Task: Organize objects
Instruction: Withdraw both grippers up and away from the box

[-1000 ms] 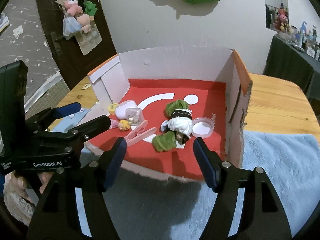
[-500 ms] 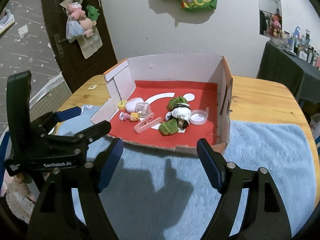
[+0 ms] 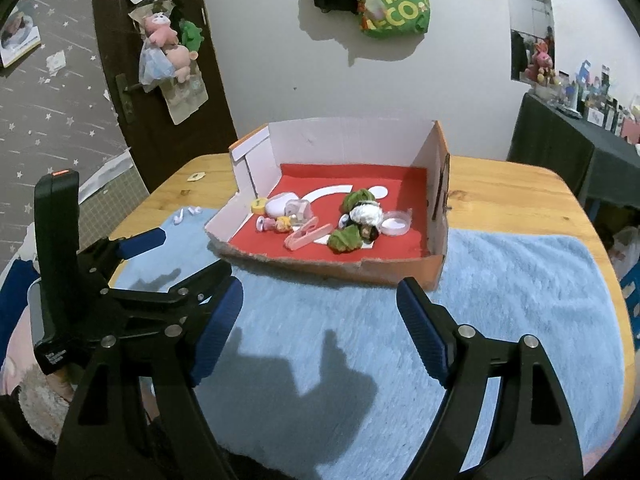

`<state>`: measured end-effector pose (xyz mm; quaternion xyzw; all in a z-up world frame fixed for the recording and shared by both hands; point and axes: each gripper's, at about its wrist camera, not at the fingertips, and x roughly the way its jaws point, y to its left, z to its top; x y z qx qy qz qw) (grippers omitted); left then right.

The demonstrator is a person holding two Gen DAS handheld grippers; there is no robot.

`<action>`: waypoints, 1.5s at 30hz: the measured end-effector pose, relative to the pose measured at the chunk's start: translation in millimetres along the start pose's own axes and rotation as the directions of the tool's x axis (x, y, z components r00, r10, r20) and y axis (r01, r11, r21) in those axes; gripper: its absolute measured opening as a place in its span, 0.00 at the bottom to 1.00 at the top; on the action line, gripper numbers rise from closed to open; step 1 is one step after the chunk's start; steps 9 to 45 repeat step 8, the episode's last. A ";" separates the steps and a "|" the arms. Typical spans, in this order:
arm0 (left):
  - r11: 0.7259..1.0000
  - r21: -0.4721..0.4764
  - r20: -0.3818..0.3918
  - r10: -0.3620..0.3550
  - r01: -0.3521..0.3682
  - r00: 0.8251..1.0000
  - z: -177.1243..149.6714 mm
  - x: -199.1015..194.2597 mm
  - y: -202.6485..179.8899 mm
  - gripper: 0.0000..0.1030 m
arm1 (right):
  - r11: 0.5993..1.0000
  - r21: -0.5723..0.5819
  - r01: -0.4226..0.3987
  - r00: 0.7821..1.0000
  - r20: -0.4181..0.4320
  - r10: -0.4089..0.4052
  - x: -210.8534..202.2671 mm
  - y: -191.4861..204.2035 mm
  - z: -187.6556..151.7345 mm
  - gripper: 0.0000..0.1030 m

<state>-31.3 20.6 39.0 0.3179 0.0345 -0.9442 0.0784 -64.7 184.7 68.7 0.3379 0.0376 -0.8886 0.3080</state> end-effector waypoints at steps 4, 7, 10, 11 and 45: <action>1.000 -0.002 0.005 0.030 -0.030 1.000 -8.0 -3.5 0.3 1.00 | 1.000 0.007 0.010 1.000 -0.022 -0.009 5.8 -0.3 -13.2 0.77; 1.000 0.000 -0.014 0.017 -0.017 1.000 -12.0 -2.7 0.5 1.00 | 1.000 0.020 0.009 0.999 -0.044 -0.008 11.9 -2.4 -23.5 0.77; 1.000 0.001 -0.028 0.008 -0.008 1.000 -12.7 -1.1 0.5 1.00 | 1.000 0.023 0.009 0.999 -0.049 -0.007 12.5 -2.5 -26.3 0.77; 1.000 0.001 -0.028 0.008 -0.008 1.000 -12.7 -1.1 0.5 1.00 | 1.000 0.023 0.009 0.999 -0.049 -0.007 12.5 -2.5 -26.3 0.77; 1.000 0.001 -0.028 0.008 -0.008 1.000 -12.7 -1.1 0.5 1.00 | 1.000 0.023 0.009 0.999 -0.049 -0.007 12.5 -2.5 -26.3 0.77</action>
